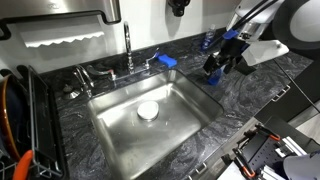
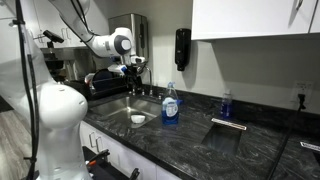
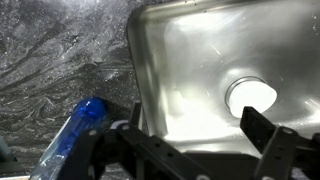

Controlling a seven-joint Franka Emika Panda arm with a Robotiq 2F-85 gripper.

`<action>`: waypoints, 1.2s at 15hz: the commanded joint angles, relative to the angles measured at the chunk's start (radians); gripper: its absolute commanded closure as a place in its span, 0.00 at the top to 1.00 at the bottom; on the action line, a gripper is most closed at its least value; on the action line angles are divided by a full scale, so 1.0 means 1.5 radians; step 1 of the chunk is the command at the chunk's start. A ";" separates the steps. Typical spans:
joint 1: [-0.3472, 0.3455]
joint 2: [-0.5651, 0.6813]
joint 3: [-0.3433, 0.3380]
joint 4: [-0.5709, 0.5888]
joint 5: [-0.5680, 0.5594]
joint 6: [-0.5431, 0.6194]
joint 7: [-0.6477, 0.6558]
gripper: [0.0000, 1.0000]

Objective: Center the faucet, open and close it, and then remove the bowl from the sink and put it on the counter

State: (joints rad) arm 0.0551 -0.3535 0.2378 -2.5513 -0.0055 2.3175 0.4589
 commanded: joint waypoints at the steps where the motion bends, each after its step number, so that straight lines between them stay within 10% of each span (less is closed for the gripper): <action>1: 0.003 0.019 0.007 0.006 0.004 0.020 0.040 1.00; 18: 0.037 0.197 0.048 0.065 -0.121 0.201 0.452 1.00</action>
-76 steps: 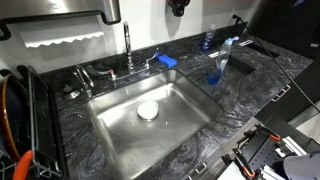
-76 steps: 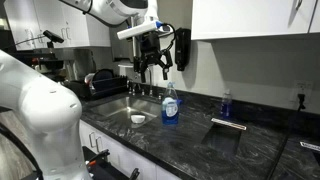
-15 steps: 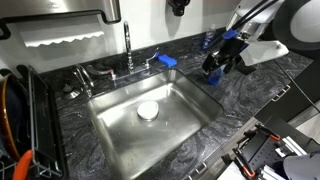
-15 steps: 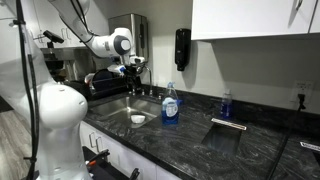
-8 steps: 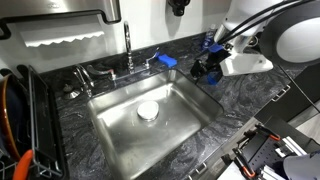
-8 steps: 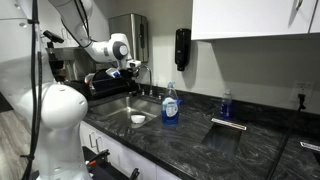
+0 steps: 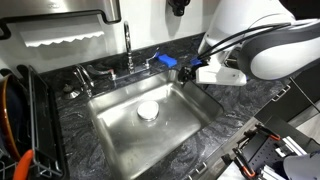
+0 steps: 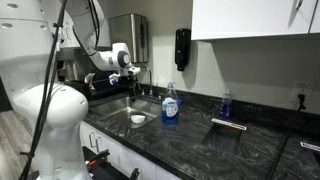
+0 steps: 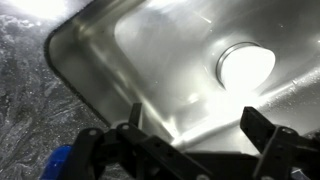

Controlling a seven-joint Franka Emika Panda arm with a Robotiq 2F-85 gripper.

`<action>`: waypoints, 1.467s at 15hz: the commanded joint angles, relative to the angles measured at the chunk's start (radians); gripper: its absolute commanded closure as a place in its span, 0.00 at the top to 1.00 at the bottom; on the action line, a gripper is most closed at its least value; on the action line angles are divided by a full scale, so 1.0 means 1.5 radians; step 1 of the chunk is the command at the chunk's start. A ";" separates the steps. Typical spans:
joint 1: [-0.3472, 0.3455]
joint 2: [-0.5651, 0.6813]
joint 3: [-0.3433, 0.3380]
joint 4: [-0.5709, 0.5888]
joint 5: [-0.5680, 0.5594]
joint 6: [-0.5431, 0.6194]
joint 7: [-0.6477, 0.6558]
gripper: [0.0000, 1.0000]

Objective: Center the faucet, open and close it, and then remove the bowl from the sink and put it on the counter

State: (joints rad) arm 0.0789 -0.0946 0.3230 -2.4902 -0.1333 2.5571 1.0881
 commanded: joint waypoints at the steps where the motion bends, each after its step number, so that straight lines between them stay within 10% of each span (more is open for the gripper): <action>1: 0.026 0.026 -0.009 0.033 -0.060 0.053 0.043 1.00; 11: 0.036 0.084 0.023 0.207 -0.366 0.060 0.104 1.00; 22: 0.050 0.107 0.027 0.256 -0.462 0.096 0.111 1.00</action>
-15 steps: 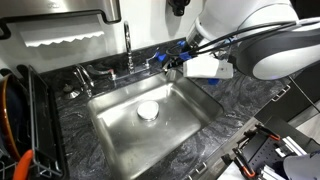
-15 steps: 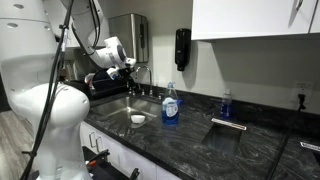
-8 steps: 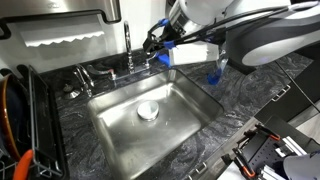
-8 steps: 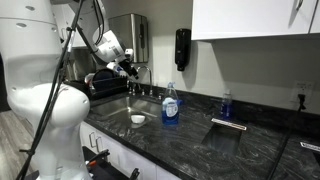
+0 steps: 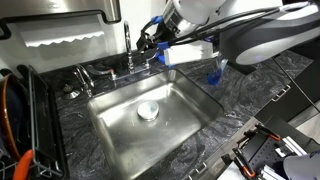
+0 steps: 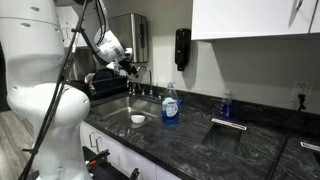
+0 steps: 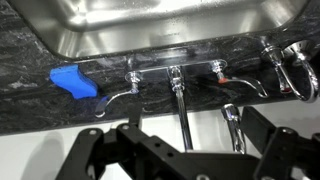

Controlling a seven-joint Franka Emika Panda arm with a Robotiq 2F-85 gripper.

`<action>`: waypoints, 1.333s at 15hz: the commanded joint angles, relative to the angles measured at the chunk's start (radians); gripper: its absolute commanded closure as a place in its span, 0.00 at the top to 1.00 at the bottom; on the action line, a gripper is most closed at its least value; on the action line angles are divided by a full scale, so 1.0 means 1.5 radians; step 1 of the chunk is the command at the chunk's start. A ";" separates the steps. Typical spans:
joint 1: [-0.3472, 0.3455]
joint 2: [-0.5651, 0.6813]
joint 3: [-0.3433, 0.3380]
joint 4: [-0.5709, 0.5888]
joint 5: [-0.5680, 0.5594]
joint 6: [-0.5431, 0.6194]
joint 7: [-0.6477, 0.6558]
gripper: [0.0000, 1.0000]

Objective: Center the faucet, open and close it, and then remove the bowl from the sink and put it on the counter

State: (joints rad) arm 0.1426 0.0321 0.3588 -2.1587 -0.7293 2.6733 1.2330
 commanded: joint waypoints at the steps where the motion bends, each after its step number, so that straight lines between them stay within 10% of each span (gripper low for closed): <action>1: 0.011 0.031 0.004 0.048 -0.081 0.022 0.016 1.00; 20: 0.058 0.209 -0.019 0.243 -0.287 -0.023 0.055 1.00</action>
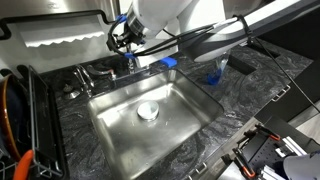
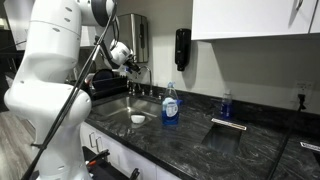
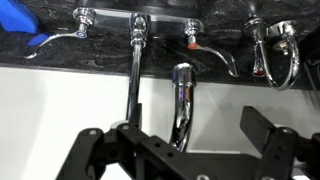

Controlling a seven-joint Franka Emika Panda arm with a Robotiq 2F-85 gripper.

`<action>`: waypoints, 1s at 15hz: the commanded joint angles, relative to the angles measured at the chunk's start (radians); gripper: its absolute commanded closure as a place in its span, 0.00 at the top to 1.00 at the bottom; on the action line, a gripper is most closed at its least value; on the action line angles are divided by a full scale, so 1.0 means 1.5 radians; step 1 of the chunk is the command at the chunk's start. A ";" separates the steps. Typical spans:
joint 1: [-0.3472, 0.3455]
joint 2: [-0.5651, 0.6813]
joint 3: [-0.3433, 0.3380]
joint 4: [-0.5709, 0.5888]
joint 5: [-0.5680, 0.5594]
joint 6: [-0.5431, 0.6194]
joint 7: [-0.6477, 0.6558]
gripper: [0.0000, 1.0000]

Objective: Center the faucet, open and close it, and then remove the bowl from the sink and put it on the counter

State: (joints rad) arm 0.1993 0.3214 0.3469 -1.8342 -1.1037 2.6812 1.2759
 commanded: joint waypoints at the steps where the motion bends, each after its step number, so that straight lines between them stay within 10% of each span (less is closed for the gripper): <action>1: 0.022 0.015 -0.012 0.028 -0.044 -0.043 0.031 1.00; 15: 0.079 -0.020 -0.105 -0.028 -0.045 -0.145 0.088 1.00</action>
State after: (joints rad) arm 0.3094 0.3257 0.2227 -1.8240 -1.1566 2.4942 1.3757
